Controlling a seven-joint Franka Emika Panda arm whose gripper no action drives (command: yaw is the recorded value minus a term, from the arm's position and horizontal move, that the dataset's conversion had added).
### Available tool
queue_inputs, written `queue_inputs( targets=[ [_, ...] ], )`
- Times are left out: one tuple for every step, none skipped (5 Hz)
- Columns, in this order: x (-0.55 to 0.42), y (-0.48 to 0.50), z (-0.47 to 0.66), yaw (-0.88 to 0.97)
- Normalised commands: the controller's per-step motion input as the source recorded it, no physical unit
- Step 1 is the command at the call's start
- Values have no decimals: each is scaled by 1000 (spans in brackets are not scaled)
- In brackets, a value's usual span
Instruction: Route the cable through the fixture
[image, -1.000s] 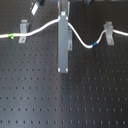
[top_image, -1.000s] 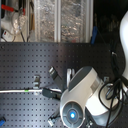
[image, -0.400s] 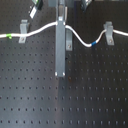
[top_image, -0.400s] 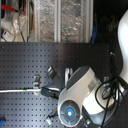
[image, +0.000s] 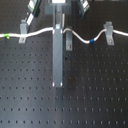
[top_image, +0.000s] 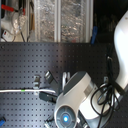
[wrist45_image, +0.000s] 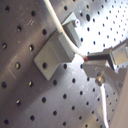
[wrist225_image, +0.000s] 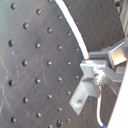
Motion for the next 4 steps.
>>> queue_inputs(
  targets=[
    [0, 0, 15, 0],
    [-13, 38, 332, 0],
    [1, 56, 0, 0],
    [2, 403, -95, 34]
  ],
)
